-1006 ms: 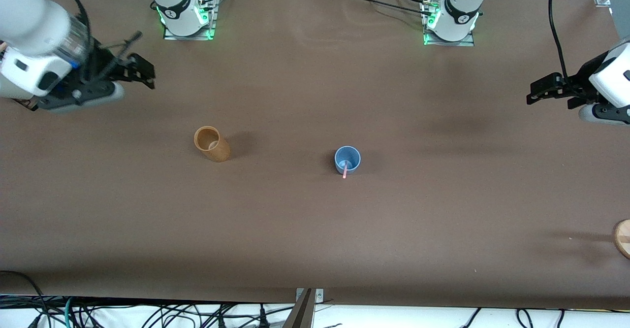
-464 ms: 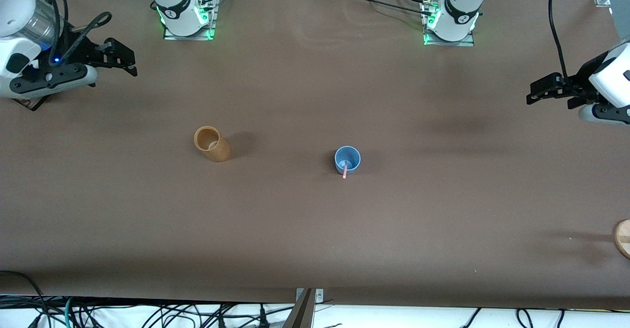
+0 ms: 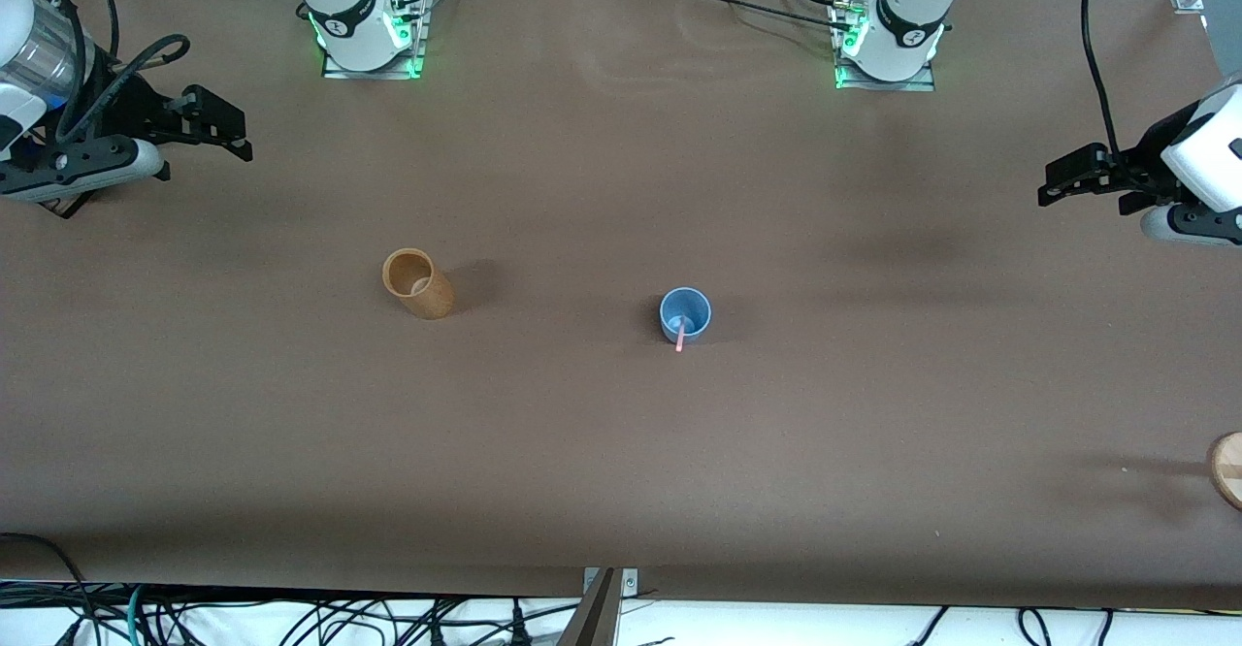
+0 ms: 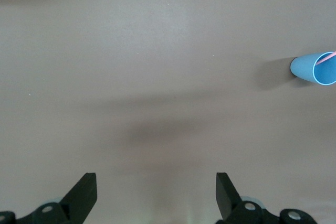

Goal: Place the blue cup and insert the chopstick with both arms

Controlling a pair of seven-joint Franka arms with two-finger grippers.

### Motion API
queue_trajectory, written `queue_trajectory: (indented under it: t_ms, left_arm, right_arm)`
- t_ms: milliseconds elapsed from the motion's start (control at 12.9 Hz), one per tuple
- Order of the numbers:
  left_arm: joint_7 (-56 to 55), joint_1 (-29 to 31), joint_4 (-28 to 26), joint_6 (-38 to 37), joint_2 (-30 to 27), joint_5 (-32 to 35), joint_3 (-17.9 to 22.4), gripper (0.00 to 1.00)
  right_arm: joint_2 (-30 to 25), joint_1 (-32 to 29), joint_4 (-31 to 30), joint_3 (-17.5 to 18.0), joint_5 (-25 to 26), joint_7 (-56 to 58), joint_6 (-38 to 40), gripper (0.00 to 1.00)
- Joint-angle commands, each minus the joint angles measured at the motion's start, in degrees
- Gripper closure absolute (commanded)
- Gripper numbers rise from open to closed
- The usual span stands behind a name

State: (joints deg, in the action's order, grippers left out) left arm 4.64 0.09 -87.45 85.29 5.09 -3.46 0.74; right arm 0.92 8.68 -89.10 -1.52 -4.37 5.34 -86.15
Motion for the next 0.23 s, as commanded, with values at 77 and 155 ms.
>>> queue_trajectory:
  t_ms: [77, 155]
  left_arm:
    - [0.98, -0.09, 0.26, 0.32, 0.1, -0.14, 0.4, 0.0]
    - [0.9, -0.09, 0.61, 0.32, 0.1, -0.14, 0.4, 0.0]
  right_arm:
    - [0.05, -0.33, 1.3, 0.38, -0.64, 0.63, 0.54, 0.0]
    - [-0.04, -0.15, 1.3, 0.55, -0.56, 0.63, 0.63, 0.0]
